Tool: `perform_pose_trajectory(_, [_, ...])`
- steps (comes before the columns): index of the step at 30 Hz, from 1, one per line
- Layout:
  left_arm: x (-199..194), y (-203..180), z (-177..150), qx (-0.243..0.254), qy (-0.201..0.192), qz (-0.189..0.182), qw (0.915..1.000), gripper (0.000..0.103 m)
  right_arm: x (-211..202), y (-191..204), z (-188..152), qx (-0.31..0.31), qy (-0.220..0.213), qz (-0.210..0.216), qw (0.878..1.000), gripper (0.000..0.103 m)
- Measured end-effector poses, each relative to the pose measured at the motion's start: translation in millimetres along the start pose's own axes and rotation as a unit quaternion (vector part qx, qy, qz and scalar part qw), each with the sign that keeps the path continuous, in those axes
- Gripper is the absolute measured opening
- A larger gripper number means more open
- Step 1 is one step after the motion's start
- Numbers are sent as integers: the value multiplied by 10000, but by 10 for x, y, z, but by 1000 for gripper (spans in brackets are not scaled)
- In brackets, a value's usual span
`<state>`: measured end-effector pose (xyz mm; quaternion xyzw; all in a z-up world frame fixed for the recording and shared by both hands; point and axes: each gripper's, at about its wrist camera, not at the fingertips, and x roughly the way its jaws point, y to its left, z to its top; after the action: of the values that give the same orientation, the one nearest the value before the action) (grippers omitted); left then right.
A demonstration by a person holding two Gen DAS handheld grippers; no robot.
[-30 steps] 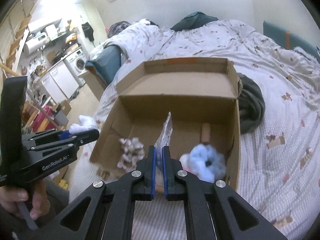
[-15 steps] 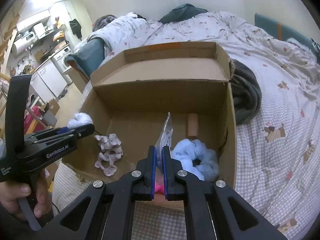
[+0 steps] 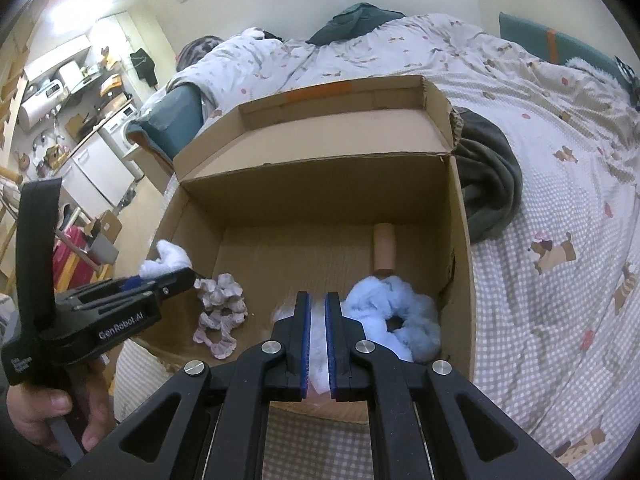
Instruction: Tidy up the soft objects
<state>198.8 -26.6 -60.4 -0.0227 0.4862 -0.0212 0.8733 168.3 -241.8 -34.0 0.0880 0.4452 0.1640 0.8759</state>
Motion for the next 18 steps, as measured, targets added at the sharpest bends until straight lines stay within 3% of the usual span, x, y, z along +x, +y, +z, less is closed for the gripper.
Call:
perform_pose_trajectory(3, [-24, -9, -4, -7, -40, -24, 10000, 39, -9, -16, 6, 50, -21, 16, 10000, 9])
perform_pose_trajectory(5, [-69, -4, -8, -59, -143, 4, 9999, 63, -14, -34, 12, 93, -31, -1, 10000, 12])
perform_pose_trajectory(6, [-93, 1, -5, -88, -208, 31, 9997, 66, -20, -46, 15, 121, -36, -20, 9999, 17])
perform_pose_trajectory(7, [-129, 3, -3, -127, -319, 44, 9994, 67, -27, -59, 23, 162, -46, -15, 9999, 22])
perform_pose_trajectory(8, [-153, 7, 4, -141, -381, 30, 9992, 67, -40, -73, 29, 205, -60, 9, 9998, 38])
perform_pose_trajectory(9, [-180, 4, 9, -143, -432, 14, 9990, 67, -59, -86, 37, 256, -90, 34, 9996, 64])
perform_pose_trajectory(10, [-201, 0, 12, -130, -460, 16, 9989, 67, -90, -96, 42, 307, -151, 59, 9994, 76])
perform_pose_trajectory(13, [-324, 7, 17, -114, -641, 24, 9979, 67, -209, -115, 55, 432, -389, 40, 9983, 81])
perform_pose_trajectory(16, [-520, 48, 18, -241, -897, -15, 9957, 67, -338, -82, 55, 371, -729, -436, 9957, 103])
perform_pose_trajectory(18, [-637, 71, 7, -259, -1050, 82, 9941, 67, -461, -37, 38, 282, -1008, -675, 9922, 103])
